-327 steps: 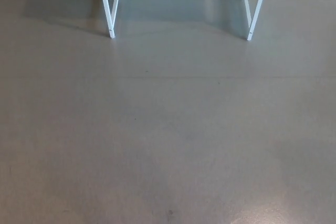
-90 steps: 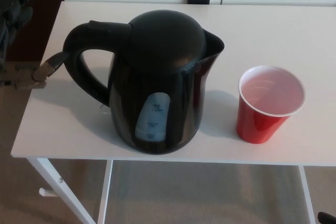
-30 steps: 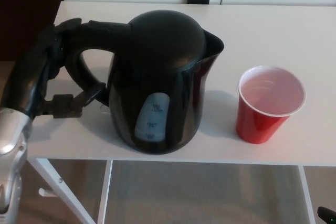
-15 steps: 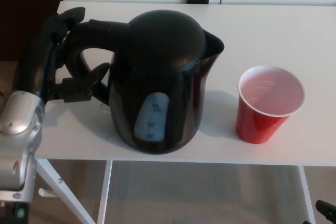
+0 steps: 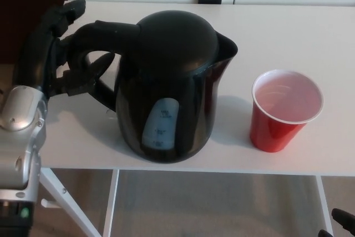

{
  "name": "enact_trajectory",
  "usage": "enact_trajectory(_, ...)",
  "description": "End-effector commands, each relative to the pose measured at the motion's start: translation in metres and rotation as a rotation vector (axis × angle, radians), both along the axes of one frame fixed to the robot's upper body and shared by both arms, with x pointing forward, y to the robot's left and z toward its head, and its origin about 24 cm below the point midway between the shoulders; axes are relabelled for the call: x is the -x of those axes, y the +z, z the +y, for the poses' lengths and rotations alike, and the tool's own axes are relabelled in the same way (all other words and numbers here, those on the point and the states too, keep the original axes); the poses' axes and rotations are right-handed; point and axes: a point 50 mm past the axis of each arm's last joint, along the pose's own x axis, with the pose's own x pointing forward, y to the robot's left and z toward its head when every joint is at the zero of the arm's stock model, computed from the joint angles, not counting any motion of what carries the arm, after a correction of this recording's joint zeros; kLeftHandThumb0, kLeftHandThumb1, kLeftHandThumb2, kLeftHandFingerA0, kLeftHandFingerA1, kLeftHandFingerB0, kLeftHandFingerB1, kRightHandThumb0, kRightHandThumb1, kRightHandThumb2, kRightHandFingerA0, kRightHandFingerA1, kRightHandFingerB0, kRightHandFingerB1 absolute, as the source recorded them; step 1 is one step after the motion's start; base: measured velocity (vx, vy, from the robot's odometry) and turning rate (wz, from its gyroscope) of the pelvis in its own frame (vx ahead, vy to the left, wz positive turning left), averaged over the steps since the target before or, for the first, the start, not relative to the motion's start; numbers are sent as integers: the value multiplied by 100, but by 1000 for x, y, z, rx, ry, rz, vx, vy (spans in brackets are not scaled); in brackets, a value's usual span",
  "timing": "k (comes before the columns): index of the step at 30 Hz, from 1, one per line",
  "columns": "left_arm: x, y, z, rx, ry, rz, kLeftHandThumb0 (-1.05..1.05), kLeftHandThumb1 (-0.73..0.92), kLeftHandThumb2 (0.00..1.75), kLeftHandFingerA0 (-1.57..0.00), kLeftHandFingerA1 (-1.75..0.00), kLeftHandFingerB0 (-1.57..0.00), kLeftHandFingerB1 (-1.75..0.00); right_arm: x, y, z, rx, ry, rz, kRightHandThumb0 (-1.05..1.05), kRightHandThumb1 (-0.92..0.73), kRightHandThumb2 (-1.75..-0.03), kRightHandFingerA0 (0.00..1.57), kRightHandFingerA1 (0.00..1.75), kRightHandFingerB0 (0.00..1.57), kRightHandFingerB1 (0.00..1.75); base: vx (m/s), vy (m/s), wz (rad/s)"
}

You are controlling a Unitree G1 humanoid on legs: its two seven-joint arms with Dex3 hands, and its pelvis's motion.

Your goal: The robot walk towards a table in front and uses its left hand to pick up the pot from the base and pour water to the cup on the right hand side

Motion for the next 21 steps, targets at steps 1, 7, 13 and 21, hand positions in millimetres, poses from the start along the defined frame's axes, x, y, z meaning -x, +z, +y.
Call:
enact_trajectory(1, -4, 2, 6, -23, 48, 15, -43, 53, 57, -32, -35, -25, -30, -3, 3, -3, 5, -5, -8, -32, -49, -54, 57, 49, 28, 35, 0, 0, 0)
enact_trajectory(7, -9, 7, 2, -70, 41, 8, -51, 45, 69, -30, -42, -23, -38, -8, 4, -2, -1, -9, -19, -35, -49, -57, 60, 52, 27, 36, 0, 0, 0)
enact_trajectory(13, -16, 10, -13, -76, 19, 0, -52, 44, 69, -35, -45, -27, -40, -12, 6, -3, 13, -5, -27, -36, -51, -60, 56, 51, 27, 36, 0, 0, 0)
enact_trajectory(21, -32, 16, -32, -147, 26, 17, -17, 59, 54, -58, -160, -51, -152, -17, 10, 0, 11, -2, -54, -32, -51, -55, 53, 49, 29, 35, 0, 0, 0)
